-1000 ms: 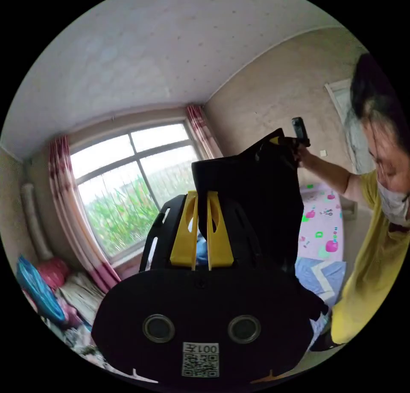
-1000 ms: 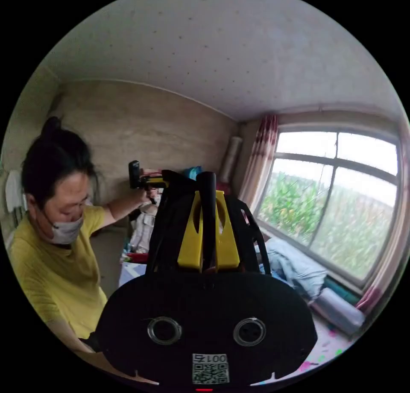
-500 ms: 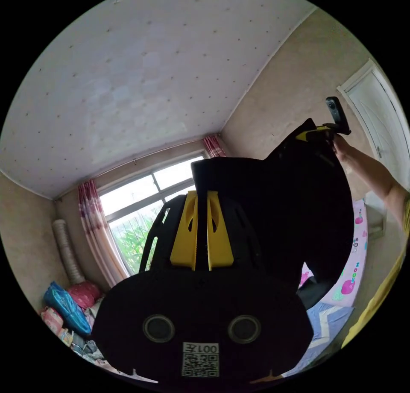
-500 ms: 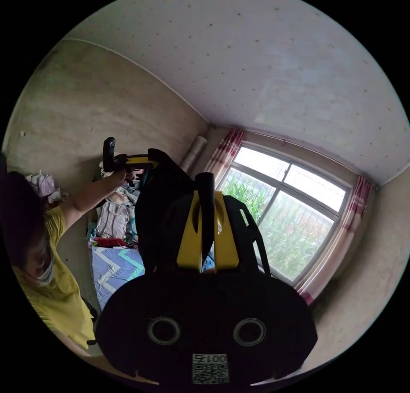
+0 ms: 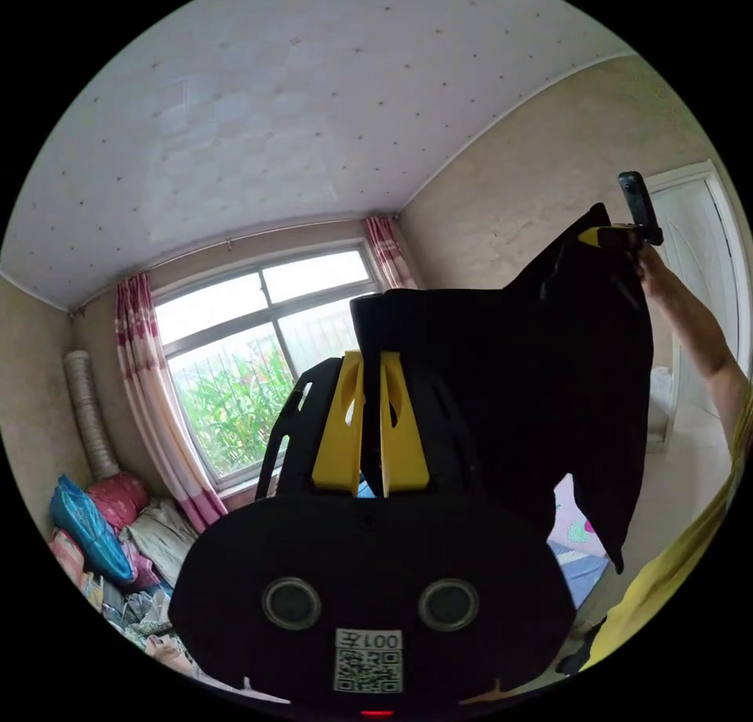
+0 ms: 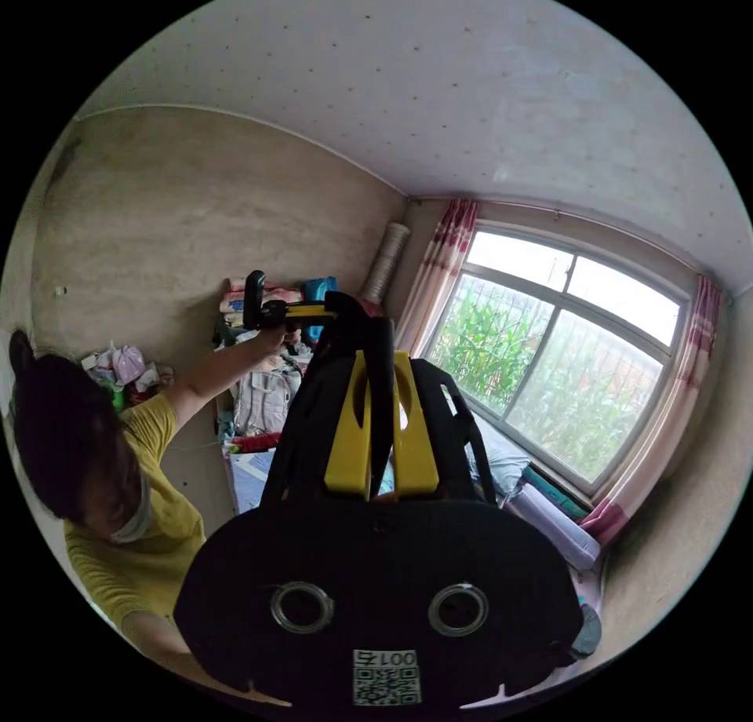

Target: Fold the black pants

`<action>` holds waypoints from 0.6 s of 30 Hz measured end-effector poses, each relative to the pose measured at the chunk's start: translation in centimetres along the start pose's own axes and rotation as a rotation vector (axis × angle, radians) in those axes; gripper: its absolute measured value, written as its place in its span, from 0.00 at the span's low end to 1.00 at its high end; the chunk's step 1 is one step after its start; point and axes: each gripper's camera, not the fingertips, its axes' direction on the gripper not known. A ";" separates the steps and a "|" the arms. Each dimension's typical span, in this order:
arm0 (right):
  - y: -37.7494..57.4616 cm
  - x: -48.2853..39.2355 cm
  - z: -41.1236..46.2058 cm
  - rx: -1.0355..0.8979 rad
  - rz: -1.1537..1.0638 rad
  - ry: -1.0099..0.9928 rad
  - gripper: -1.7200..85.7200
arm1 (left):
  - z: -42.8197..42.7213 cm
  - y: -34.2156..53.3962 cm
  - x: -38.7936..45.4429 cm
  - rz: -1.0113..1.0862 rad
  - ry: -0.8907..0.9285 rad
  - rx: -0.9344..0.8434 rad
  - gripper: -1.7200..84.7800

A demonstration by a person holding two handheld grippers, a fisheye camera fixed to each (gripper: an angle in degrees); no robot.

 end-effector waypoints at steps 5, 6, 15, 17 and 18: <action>-0.4 0.7 -0.6 0.035 0.036 -0.040 0.05 | 2.9 3.2 -0.4 0.003 -0.035 0.028 0.01; -0.2 1.0 -1.0 0.049 0.047 -0.040 0.05 | 4.0 3.6 -0.3 0.002 -0.037 0.049 0.01; 10.0 12.0 -6.8 0.152 0.280 0.106 0.05 | 23.7 7.0 8.0 0.099 0.023 0.021 0.01; 15.4 15.3 -8.0 0.138 0.320 0.172 0.05 | 29.3 9.4 10.9 0.092 0.074 0.016 0.01; 16.9 16.2 -8.3 0.135 0.337 0.182 0.05 | 33.2 11.4 12.8 0.069 0.117 0.008 0.01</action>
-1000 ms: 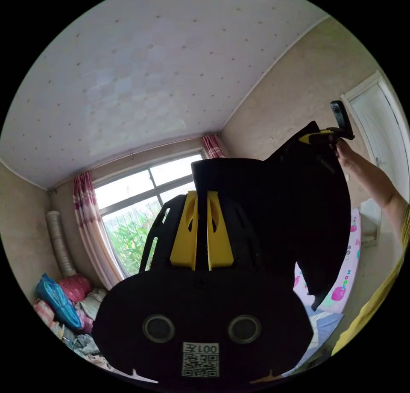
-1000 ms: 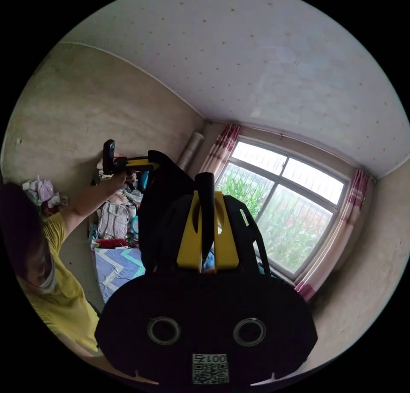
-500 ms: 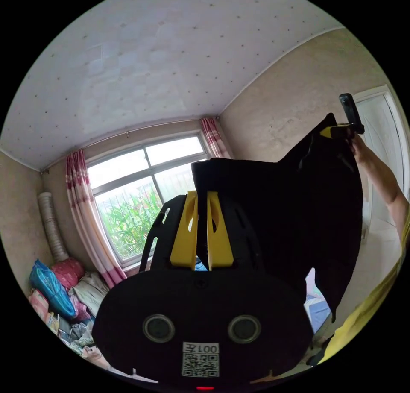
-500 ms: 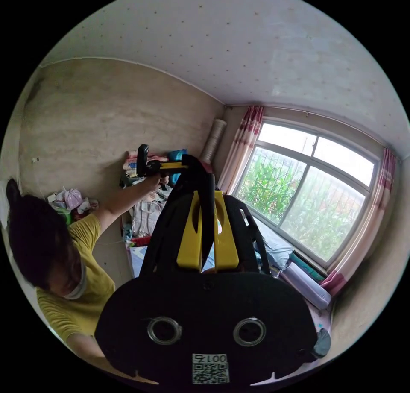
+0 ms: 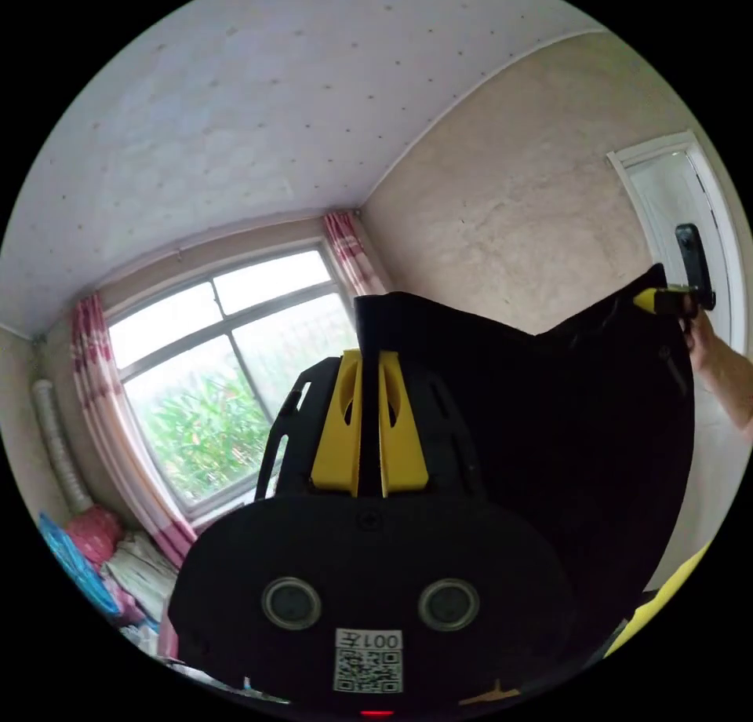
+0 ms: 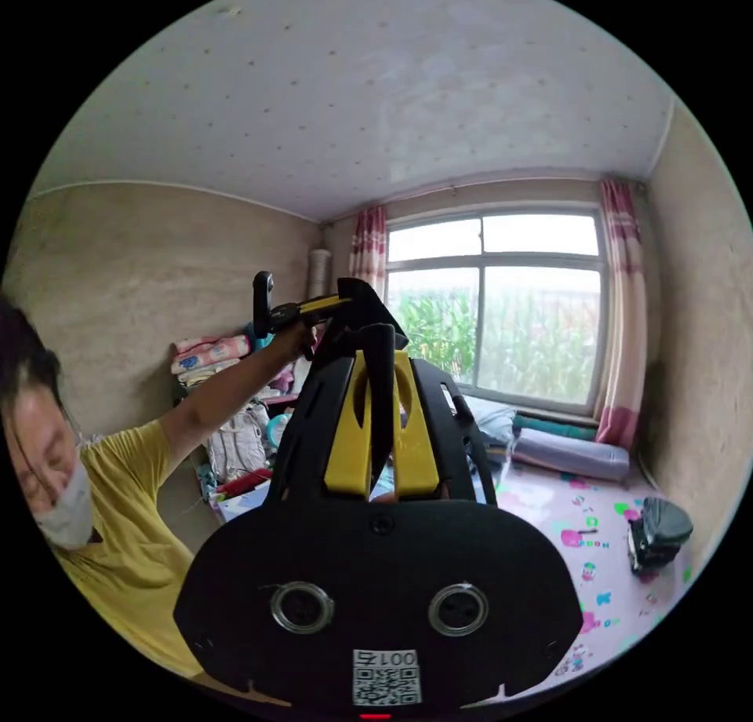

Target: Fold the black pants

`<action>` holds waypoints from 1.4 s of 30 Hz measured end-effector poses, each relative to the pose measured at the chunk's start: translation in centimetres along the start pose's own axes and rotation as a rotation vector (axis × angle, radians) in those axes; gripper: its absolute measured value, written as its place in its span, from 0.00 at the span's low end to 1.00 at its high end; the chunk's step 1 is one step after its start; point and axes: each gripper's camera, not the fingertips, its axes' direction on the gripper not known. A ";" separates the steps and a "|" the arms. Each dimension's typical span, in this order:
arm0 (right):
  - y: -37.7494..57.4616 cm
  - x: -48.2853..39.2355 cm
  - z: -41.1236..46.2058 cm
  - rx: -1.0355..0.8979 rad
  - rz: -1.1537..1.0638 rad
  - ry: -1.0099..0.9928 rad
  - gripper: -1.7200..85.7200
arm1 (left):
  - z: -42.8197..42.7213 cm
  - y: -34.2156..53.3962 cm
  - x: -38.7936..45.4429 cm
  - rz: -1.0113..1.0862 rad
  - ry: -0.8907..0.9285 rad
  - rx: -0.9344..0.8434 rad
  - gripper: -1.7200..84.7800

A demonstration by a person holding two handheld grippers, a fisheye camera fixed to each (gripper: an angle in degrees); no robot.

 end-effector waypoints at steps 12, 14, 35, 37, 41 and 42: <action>23.6 33.4 -4.7 -0.276 0.353 0.141 0.04 | 43.4 25.4 23.1 -0.201 0.232 -0.418 0.01; 26.8 39.6 -5.9 -0.343 0.425 0.151 0.04 | 48.6 28.4 26.2 -0.224 0.253 -0.480 0.01; 27.3 85.9 -15.5 -0.346 0.830 0.108 0.03 | 99.9 44.5 38.2 -0.177 0.447 -0.763 0.01; 27.4 89.6 -16.8 -0.360 0.865 0.118 0.03 | 105.0 46.3 40.0 -0.157 0.474 -0.806 0.01; 28.1 98.5 -19.9 -0.376 0.922 0.108 0.03 | 112.2 48.6 43.4 -0.084 0.487 -0.854 0.01; 28.3 99.8 -20.4 -0.375 0.930 0.105 0.03 | 114.6 49.3 44.5 -0.069 0.486 -0.866 0.01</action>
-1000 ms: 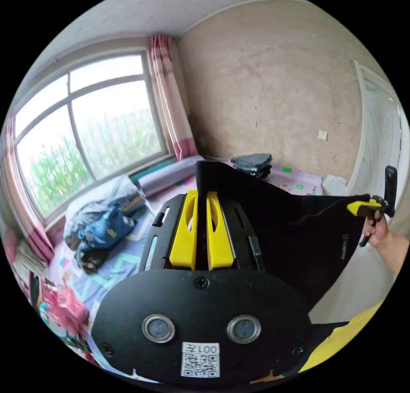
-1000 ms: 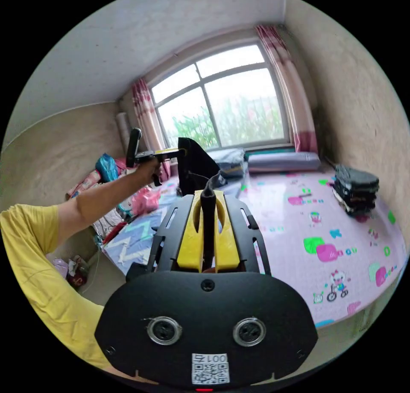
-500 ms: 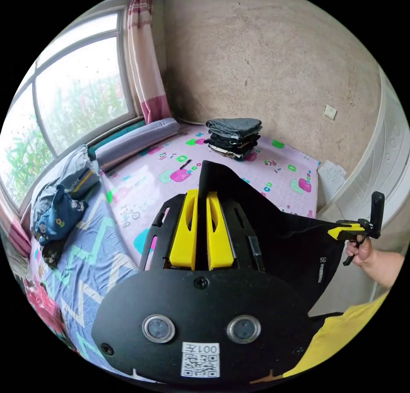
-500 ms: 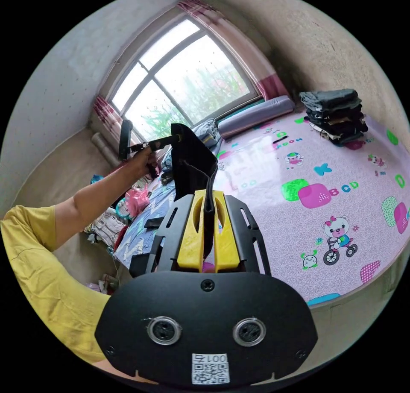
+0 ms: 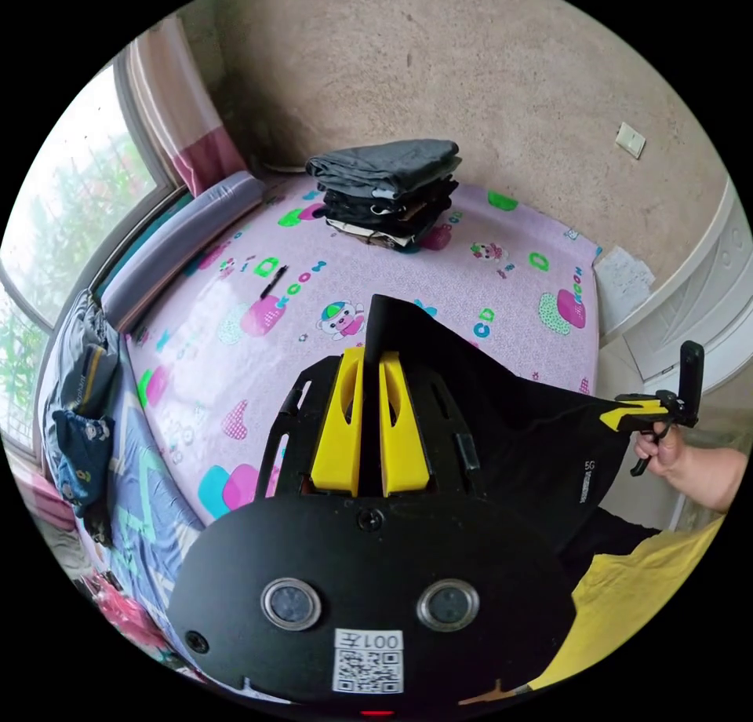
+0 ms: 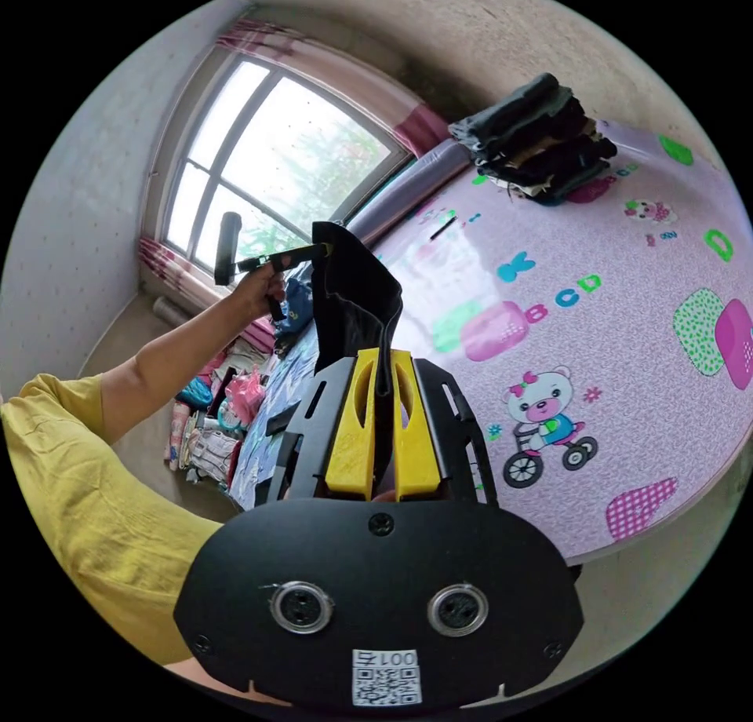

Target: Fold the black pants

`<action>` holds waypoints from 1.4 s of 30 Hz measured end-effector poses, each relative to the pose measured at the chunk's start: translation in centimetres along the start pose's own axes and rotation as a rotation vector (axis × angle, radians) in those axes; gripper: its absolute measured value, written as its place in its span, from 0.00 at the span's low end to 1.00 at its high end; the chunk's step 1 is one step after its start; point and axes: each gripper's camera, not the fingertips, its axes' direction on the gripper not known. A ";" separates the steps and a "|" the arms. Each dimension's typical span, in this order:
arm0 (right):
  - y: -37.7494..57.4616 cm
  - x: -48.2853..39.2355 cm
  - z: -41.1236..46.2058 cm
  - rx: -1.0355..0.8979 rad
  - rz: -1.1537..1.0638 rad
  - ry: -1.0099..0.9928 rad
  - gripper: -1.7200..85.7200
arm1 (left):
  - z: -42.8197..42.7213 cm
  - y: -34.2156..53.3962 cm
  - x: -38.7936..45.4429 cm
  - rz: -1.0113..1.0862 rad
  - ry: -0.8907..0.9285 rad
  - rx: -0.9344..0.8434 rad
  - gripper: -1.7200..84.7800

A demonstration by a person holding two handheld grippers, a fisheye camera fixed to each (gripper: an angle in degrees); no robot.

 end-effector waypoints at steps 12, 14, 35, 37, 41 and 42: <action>-18.2 21.9 -10.5 -0.009 0.128 -0.075 0.03 | 24.1 -15.3 -1.5 -0.036 -0.016 -0.162 0.01; -20.4 25.3 -13.2 0.019 0.182 -0.061 0.03 | 27.2 -17.5 -1.2 -0.002 0.006 -0.172 0.01; -31.0 33.7 -29.6 0.370 0.198 0.158 0.04 | 48.7 -28.1 -1.6 0.234 0.153 -0.124 0.04; -31.7 32.7 -30.2 0.379 0.174 0.183 0.03 | 47.7 -27.4 -3.3 0.154 0.185 0.001 0.03; -35.8 28.6 -27.6 0.242 0.001 0.189 0.03 | 44.7 -24.9 -5.8 0.074 0.209 0.111 0.01; -36.5 28.0 -26.9 0.218 -0.030 0.170 0.03 | 43.4 -23.0 -6.7 0.056 0.226 0.138 0.01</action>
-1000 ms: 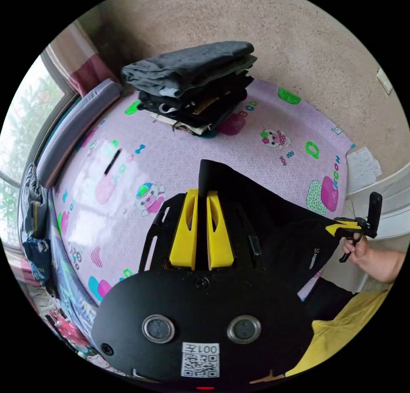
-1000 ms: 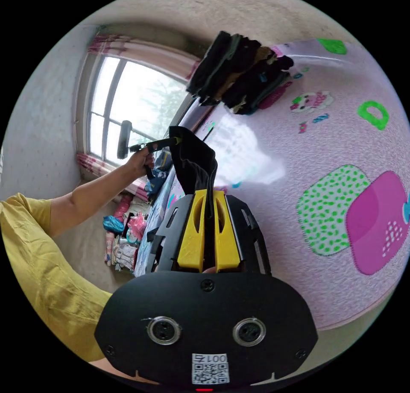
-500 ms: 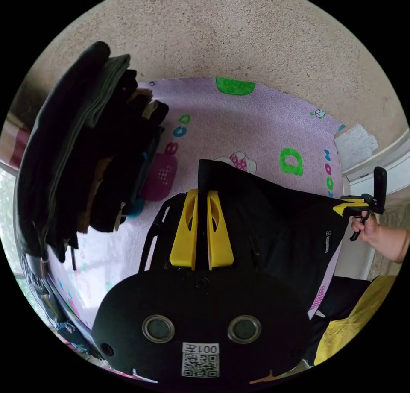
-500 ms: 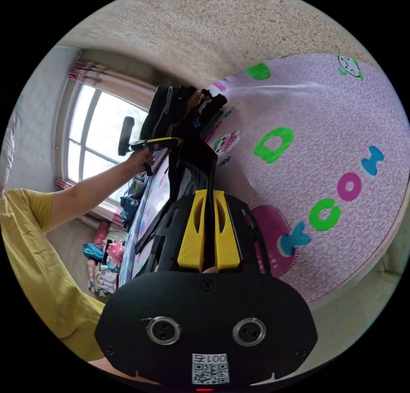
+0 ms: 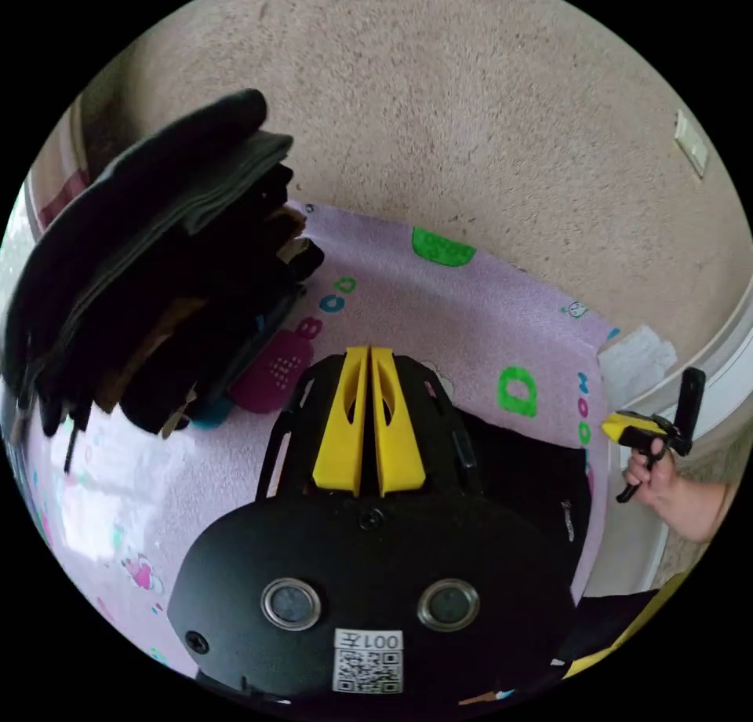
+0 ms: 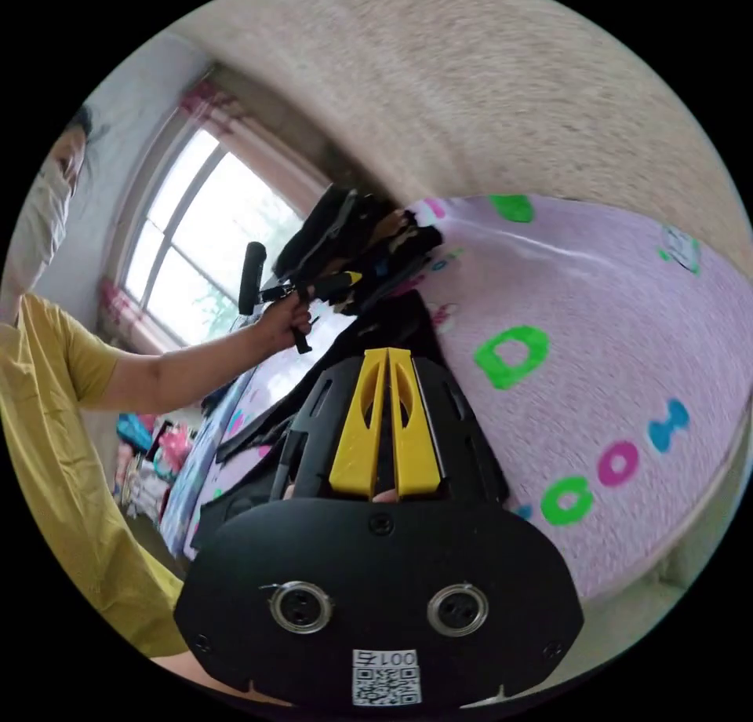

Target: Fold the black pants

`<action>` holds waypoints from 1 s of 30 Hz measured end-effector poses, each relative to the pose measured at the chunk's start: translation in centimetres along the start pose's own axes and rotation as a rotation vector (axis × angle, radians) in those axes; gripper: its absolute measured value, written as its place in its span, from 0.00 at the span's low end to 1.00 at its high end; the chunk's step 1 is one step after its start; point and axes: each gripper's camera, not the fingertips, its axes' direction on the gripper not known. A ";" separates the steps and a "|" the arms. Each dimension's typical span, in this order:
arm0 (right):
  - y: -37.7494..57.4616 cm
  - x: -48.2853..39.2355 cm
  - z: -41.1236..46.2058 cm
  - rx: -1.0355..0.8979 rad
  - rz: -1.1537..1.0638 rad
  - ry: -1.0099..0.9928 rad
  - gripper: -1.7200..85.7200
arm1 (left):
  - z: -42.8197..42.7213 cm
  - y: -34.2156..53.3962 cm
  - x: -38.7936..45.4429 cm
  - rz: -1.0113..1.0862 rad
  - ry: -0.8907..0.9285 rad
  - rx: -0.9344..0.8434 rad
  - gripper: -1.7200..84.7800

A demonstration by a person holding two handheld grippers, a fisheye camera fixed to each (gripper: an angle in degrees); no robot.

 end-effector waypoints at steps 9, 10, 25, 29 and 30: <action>-5.5 -9.6 12.3 -0.310 -0.350 -0.129 0.03 | -14.3 24.2 -3.7 -0.280 -0.177 -0.102 0.01; -5.6 -10.7 13.6 -0.344 -0.382 -0.126 0.03 | -16.4 27.2 -4.4 -0.339 -0.226 -0.137 0.01; 2.7 -31.1 28.9 -0.660 -0.645 -0.291 0.03 | -35.5 49.8 -12.6 -0.747 -0.658 -0.254 0.01; 6.8 -36.8 29.4 -0.749 -0.721 -0.415 0.03 | -39.2 53.8 -9.7 -0.797 -0.605 -0.239 0.01; 7.6 -37.4 29.2 -0.771 -0.730 -0.437 0.03 | -40.5 55.2 -7.7 -0.805 -0.596 -0.239 0.01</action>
